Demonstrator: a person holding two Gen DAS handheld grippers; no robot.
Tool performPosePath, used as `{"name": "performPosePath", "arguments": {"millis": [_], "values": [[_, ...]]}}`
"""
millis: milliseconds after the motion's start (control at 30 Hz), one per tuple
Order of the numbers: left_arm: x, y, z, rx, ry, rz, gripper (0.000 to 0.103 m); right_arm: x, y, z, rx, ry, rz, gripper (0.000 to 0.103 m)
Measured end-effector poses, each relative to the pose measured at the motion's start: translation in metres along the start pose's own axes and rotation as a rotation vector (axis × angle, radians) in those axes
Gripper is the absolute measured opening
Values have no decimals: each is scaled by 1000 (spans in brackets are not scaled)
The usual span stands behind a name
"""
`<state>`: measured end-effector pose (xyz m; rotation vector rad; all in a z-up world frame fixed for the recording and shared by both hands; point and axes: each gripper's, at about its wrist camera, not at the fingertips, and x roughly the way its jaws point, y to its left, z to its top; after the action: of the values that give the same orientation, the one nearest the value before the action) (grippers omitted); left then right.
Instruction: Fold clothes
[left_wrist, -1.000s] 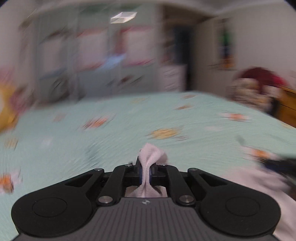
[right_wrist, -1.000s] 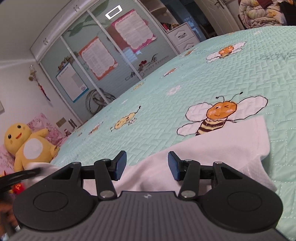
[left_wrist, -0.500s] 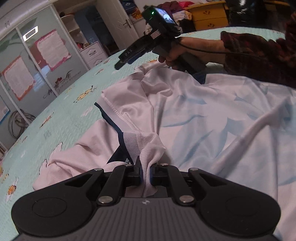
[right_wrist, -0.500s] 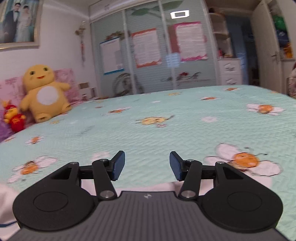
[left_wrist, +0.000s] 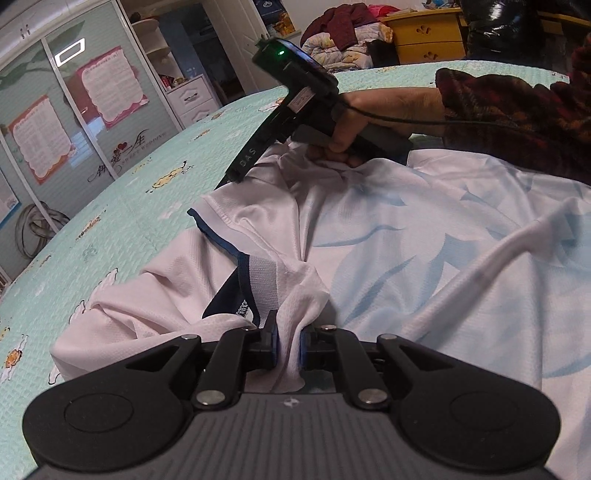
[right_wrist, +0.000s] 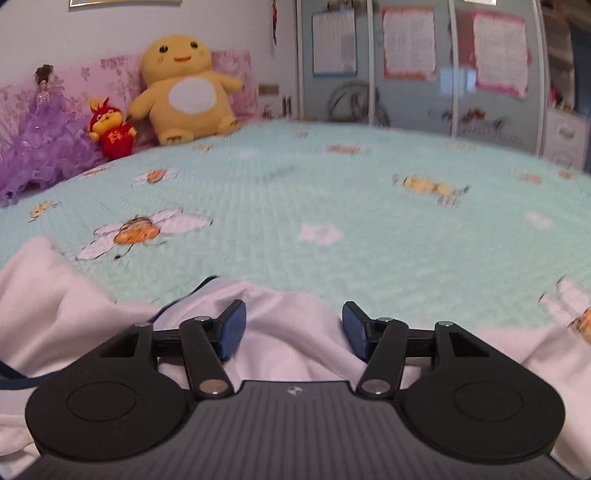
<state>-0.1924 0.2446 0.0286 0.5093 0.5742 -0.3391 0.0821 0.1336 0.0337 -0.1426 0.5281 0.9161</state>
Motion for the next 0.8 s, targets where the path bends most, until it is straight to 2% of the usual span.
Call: {"name": "performPosePath", "arguments": {"millis": [33, 133, 200, 300, 367, 433, 533, 667, 700, 733, 767, 800], "values": [[-1, 3, 1, -13, -2, 0, 8, -3, 0, -1, 3, -8, 9, 0], [-4, 20, 7, -91, -27, 52, 8, -19, -1, 2, 12, -76, -30, 0], [-5, 41, 14, -163, -43, 120, 7, -32, -3, 6, 38, -136, -63, 0], [-1, 86, 26, -270, -72, 211, 6, -53, -6, 13, 84, -240, -154, 0], [7, 121, 38, -297, -91, 270, 6, -65, -8, 19, 103, -305, -239, 0], [21, 158, 54, -264, -118, 338, 6, -66, -12, 29, 123, -342, -315, 0], [52, 215, 86, -178, -164, 500, 7, -49, -21, 60, 101, -367, -429, 0], [117, 283, 130, -112, -198, 709, 12, 14, -31, 121, 0, -357, -615, 0], [137, 295, 135, -109, -176, 749, 17, 36, -36, 130, -13, -325, -661, 0], [159, 306, 137, -129, -112, 743, 20, 59, -40, 139, -25, -288, -706, 0], [182, 315, 136, -160, -3, 701, 45, 72, -48, 141, 11, -238, -692, 0], [198, 318, 127, -180, 87, 663, 48, 85, -56, 141, 53, -187, -670, 0]]}}
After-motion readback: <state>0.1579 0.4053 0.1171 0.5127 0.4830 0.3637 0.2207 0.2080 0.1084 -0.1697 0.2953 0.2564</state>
